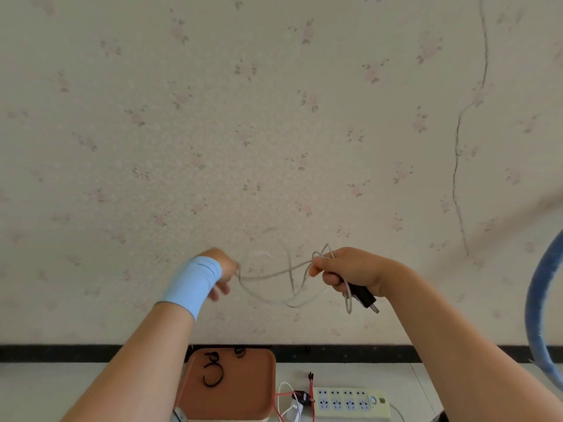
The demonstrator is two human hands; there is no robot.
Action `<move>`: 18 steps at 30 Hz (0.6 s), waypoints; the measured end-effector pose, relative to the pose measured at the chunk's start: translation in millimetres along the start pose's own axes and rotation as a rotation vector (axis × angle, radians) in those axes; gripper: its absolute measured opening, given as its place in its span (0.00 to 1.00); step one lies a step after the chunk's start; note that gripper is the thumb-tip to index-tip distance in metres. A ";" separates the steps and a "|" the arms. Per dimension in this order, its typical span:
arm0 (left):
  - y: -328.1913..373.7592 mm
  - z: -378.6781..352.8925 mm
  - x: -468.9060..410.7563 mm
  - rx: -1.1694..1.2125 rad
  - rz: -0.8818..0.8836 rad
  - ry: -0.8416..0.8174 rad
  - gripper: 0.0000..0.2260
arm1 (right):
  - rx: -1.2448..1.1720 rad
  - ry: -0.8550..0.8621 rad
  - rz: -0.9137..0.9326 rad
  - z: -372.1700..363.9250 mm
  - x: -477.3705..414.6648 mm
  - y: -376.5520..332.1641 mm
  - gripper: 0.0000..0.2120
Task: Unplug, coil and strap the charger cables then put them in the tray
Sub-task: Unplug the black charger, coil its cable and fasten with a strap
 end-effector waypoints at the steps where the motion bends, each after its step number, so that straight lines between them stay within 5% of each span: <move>1: -3.4 -4.1 2.4 -0.183 0.058 -0.039 0.20 | 0.058 0.018 -0.008 -1.9 -0.6 0.1 0.17; 4: 9.7 -11.8 1.5 -0.415 -0.216 0.165 0.16 | 0.224 0.040 -0.006 -9.4 -2.3 -2.1 0.18; 6: 27.2 -19.5 8.3 -0.174 -0.601 0.246 0.12 | 0.286 0.011 0.003 -14.7 -2.8 -4.7 0.19; 9: 45.5 -37.6 33.5 0.169 -0.934 0.064 0.17 | 0.301 -0.037 0.042 -21.4 -4.3 -8.9 0.20; 13: 49.2 -66.8 43.6 0.287 -0.815 -0.387 0.28 | 0.190 -0.015 0.094 -22.7 -5.2 -16.0 0.17; 15: 47.2 -69.3 40.2 0.284 -0.772 -0.424 0.31 | 0.141 0.020 0.089 -20.5 -2.5 -18.1 0.18; 18: 46.6 -67.3 37.5 0.230 -0.687 -0.414 0.17 | 0.086 0.089 0.098 -12.5 1.0 -15.8 0.16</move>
Point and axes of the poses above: each hand's wrist, its own x-axis away from the middle knuckle, its own z-axis out of the back of the hand, y = z × x, the point moved 2 cm from there along -x, towards the middle knuckle, and after that the axes turned 11 degrees about x, right-handed, at the moved point
